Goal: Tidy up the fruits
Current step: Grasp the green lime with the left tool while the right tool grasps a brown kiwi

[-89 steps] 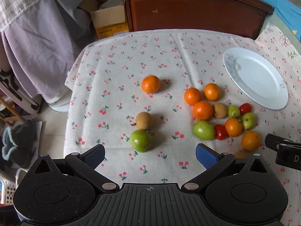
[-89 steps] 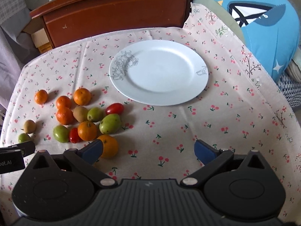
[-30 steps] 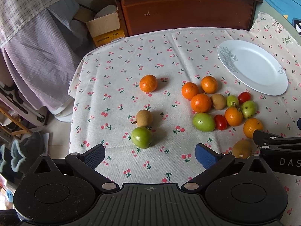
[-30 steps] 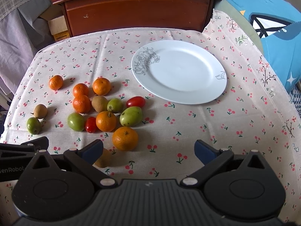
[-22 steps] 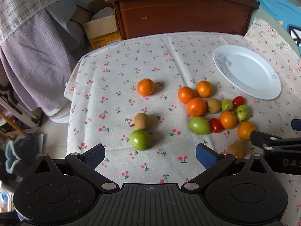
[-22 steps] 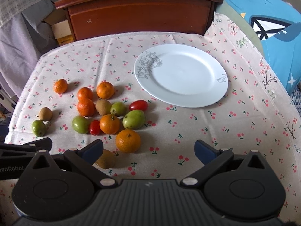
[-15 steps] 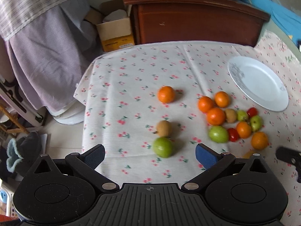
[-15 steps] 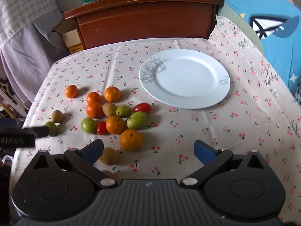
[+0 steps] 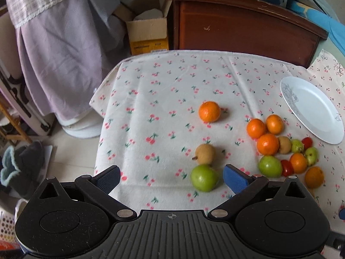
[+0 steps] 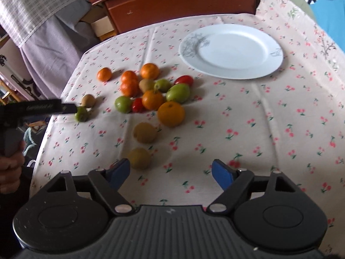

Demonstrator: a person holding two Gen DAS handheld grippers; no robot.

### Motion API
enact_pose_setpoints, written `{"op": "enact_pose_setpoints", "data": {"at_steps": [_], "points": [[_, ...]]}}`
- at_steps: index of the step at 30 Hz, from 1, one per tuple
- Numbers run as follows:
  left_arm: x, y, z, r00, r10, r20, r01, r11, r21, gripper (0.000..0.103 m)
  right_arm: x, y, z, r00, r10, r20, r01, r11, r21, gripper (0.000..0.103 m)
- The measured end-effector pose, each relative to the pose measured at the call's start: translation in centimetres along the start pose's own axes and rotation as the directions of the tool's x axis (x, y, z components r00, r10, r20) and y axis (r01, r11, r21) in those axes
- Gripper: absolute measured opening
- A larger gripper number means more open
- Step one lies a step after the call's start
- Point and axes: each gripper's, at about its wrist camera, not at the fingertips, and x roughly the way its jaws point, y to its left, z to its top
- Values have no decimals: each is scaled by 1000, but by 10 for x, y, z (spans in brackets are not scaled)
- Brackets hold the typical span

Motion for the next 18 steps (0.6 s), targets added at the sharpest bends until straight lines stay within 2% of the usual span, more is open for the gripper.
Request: {"op": "enact_pose_setpoints", "data": {"at_steps": [3,6,9,11,14,18], "points": [[1,-1,-1,1000,28,9,-28,999,26,101,2,7,-3,1000,1,15,0,999,-35,80],[-3,2,-6,1000,-5,15,4,1000,30,101,5,12,-3,1000,27,13,-26,998,-50,73],[-4,-1,-9,999,1,34,-3,997,74,99,11,16,-4,999,46,1,-46,997,-56,66],[-3,-2,-11,999,0,36,-3,996,89,96,14,19,-4,999,48,6,-48,997,-68,64],[1,0,-13,1000,-17,19,16,997,79,93,16,24,-3,999,49,13,-48,995,-88,52],[2,4,-14,998,-48,34,46,998,52,88,20,29,-3,998,56,16,-54,993,-109,38]]}}
